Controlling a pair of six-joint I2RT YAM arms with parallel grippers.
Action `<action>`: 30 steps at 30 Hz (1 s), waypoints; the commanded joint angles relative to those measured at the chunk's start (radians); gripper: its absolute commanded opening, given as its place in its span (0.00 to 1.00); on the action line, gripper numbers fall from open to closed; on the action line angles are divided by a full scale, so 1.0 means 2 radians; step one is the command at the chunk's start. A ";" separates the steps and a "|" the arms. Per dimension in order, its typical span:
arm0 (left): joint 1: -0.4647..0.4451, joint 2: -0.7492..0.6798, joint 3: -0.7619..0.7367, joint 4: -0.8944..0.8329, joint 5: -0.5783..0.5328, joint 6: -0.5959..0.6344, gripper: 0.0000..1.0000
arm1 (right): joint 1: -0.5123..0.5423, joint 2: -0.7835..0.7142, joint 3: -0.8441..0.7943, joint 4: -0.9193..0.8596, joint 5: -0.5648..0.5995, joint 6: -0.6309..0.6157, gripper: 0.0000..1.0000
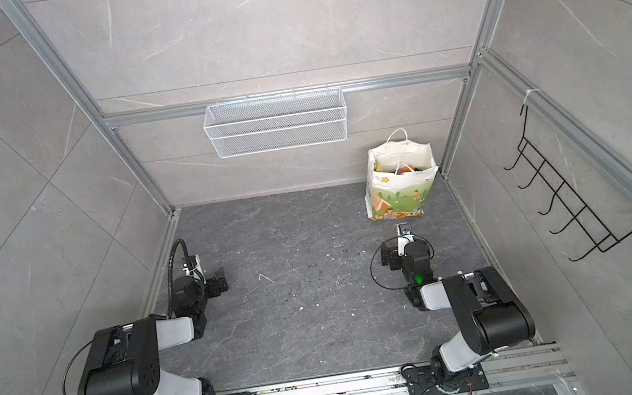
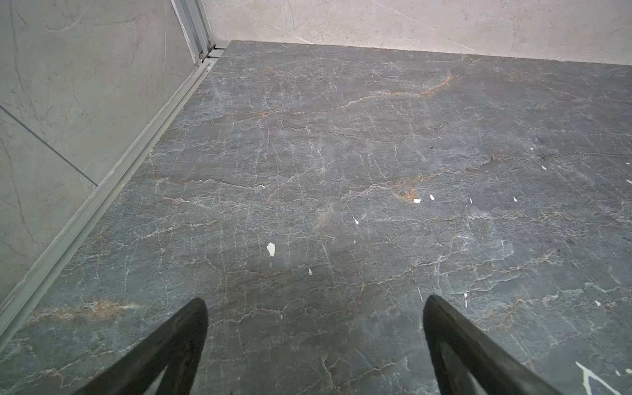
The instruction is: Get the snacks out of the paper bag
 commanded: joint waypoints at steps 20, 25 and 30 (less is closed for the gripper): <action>0.003 -0.004 0.003 0.012 0.006 -0.008 1.00 | -0.001 -0.003 0.012 -0.006 -0.007 -0.003 0.99; 0.002 -0.004 0.003 0.011 0.005 -0.007 1.00 | -0.001 -0.003 0.011 -0.005 -0.007 -0.003 0.99; -0.012 -0.026 -0.002 0.006 -0.004 0.010 1.00 | 0.014 -0.069 0.000 -0.034 0.080 0.007 0.99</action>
